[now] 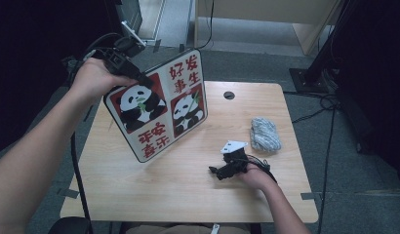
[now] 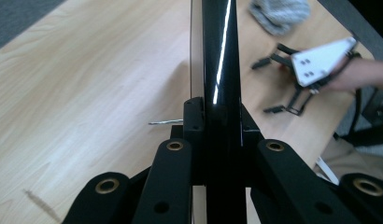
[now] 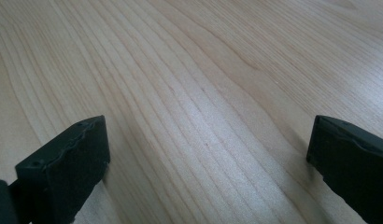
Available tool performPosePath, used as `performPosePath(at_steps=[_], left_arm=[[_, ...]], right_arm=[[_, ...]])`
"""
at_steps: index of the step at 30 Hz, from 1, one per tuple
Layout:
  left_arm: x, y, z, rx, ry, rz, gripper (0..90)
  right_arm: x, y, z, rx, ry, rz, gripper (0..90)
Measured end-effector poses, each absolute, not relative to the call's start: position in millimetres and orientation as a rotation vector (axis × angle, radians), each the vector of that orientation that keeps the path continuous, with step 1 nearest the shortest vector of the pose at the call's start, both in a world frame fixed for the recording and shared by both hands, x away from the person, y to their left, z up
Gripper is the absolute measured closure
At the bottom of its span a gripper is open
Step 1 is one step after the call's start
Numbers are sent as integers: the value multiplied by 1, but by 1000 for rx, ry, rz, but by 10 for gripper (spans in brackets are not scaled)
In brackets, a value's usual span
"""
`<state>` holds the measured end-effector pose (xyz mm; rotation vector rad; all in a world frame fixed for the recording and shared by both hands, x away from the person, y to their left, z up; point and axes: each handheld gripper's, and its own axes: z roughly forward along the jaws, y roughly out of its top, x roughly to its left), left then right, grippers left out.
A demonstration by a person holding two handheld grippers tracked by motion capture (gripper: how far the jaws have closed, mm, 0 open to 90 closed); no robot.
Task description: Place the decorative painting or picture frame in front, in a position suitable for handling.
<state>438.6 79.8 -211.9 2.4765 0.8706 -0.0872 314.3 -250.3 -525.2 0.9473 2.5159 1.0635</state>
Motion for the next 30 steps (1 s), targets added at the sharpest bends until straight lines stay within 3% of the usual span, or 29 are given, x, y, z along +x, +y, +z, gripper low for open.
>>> performPosePath(at_steps=[11, 30], left_arm=[[413, 37, -233, 2491, 791, -153, 814], [422, 37, -242, 2367, 910, -174, 792]], right_arm=[[313, -252, -525, 954, 2513, 1062, 0], [312, -252, -525, 953, 2512, 1064, 0]])
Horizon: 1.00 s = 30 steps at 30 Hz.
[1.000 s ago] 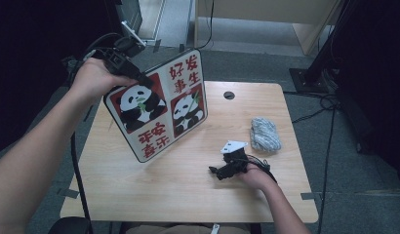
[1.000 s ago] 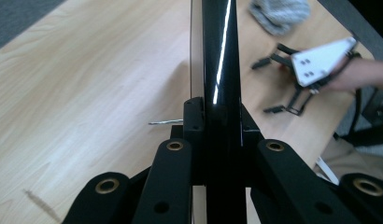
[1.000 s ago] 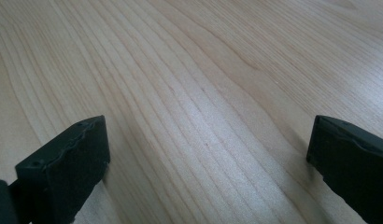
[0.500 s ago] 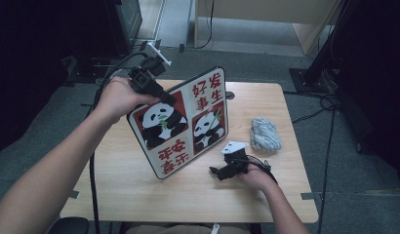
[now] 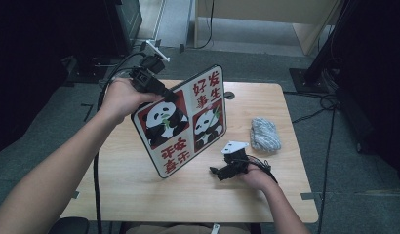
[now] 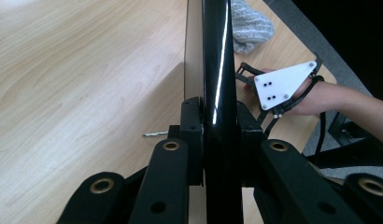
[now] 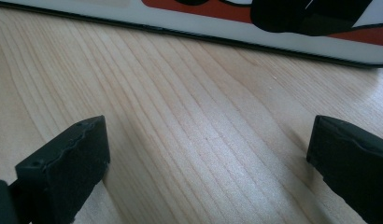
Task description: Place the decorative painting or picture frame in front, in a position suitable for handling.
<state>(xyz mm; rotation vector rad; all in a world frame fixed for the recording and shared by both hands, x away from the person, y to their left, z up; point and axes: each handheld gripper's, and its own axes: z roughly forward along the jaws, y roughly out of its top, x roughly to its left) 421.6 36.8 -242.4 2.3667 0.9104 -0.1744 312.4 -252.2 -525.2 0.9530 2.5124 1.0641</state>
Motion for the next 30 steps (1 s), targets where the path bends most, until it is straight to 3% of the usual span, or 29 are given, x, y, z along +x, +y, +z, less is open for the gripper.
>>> performPosePath(at_steps=[9, 15, 23, 24, 30], left_arm=[[423, 39, -243, 2388, 905, -172, 767], [421, 41, -243, 2420, 898, -127, 633], [423, 44, -248, 2418, 875, -188, 439], [423, 43, -249, 2411, 870, -199, 379], [420, 38, -252, 2412, 860, -189, 364]], right_arm=[[312, -252, -525, 953, 2512, 1065, 0], [312, -252, -525, 952, 2513, 1064, 0], [313, -252, -525, 952, 2513, 1064, 0], [313, -252, -525, 951, 2513, 1064, 0], [312, -252, -525, 950, 2513, 1064, 0]])
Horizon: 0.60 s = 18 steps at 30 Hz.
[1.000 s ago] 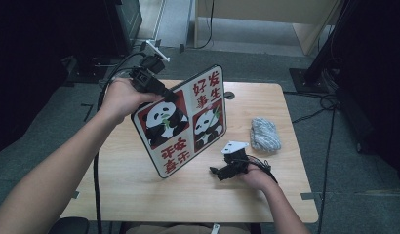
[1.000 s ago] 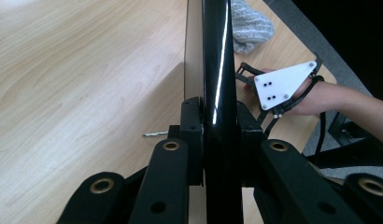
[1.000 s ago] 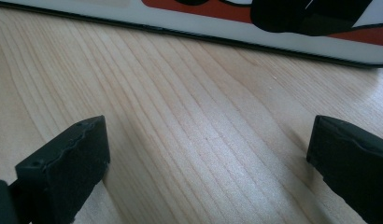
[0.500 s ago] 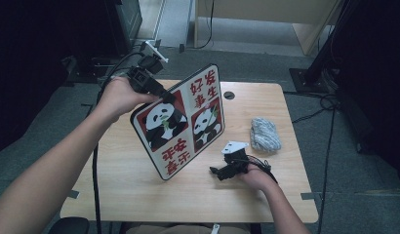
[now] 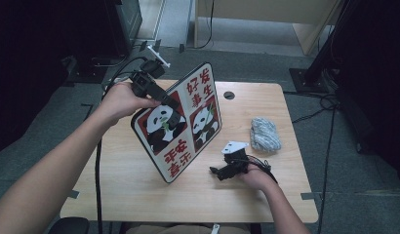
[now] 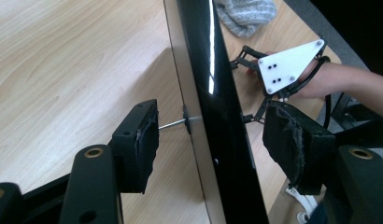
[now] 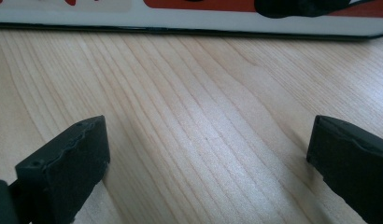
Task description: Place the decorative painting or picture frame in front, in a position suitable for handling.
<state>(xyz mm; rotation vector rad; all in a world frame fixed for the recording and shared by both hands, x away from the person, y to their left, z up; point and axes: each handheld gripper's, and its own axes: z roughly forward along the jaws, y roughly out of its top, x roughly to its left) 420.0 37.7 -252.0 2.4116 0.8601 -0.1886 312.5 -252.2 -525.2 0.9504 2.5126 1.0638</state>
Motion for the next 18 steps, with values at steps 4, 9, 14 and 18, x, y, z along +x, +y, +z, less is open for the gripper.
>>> performPosePath(at_steps=[4, 9, 14, 18], left_arm=[[418, 41, -249, 2391, 880, -179, 373], [410, 48, -246, 2394, 860, -161, 409], [402, 57, -244, 2378, 847, -132, 407], [396, 63, -243, 2339, 852, -133, 407]], right_arm=[[312, -252, -525, 951, 2513, 1064, 0], [312, -252, -525, 950, 2513, 1064, 0], [312, -252, -525, 951, 2513, 1064, 0], [312, -252, -525, 951, 2513, 1064, 0]])
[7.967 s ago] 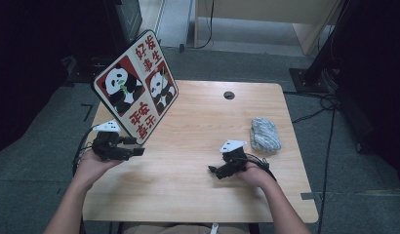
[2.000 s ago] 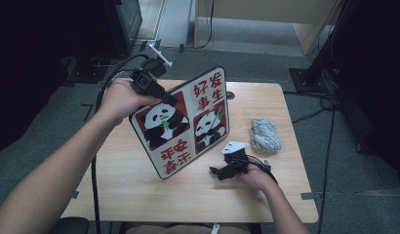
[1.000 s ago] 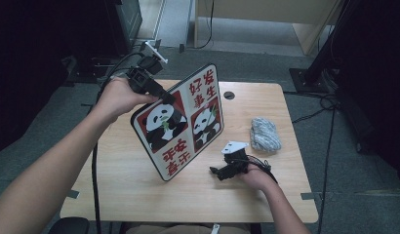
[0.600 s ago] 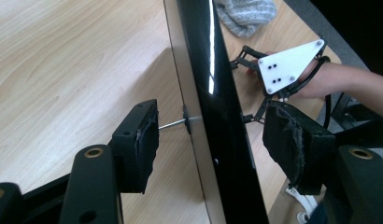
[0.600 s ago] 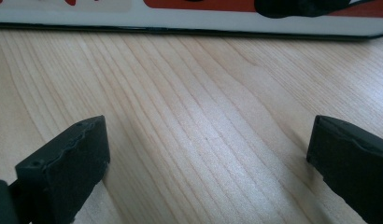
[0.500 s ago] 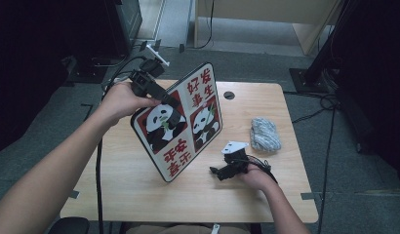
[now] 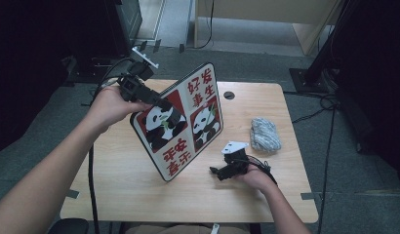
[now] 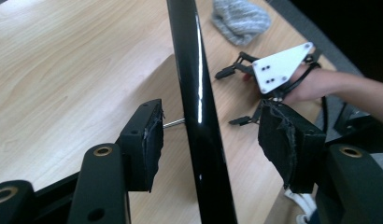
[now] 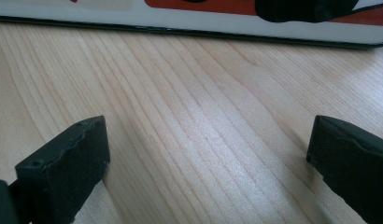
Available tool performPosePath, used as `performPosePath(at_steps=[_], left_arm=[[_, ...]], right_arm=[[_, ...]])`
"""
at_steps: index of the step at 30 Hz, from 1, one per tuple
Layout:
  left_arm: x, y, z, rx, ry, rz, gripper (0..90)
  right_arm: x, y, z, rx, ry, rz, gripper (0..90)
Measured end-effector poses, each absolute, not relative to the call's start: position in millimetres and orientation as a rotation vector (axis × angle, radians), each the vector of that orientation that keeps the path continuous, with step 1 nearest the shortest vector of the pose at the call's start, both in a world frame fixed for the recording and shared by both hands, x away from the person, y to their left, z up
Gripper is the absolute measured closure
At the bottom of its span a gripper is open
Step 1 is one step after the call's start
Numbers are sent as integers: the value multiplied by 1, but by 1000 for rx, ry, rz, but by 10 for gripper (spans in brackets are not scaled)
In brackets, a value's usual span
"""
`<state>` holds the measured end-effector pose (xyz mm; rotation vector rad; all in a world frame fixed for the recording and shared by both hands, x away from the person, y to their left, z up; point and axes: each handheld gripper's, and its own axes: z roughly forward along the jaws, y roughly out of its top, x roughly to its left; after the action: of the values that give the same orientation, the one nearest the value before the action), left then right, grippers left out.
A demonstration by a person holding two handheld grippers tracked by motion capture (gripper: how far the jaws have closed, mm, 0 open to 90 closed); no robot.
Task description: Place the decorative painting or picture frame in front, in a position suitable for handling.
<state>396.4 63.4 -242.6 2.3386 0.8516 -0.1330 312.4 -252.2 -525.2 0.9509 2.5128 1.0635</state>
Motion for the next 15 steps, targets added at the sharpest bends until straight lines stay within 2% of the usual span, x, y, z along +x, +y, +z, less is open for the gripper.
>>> performPosePath(at_steps=[15], left_arm=[[366, 96, -242, 2247, 879, -82, 404]], right_arm=[[310, -249, -525, 994, 2488, 1050, 0]])
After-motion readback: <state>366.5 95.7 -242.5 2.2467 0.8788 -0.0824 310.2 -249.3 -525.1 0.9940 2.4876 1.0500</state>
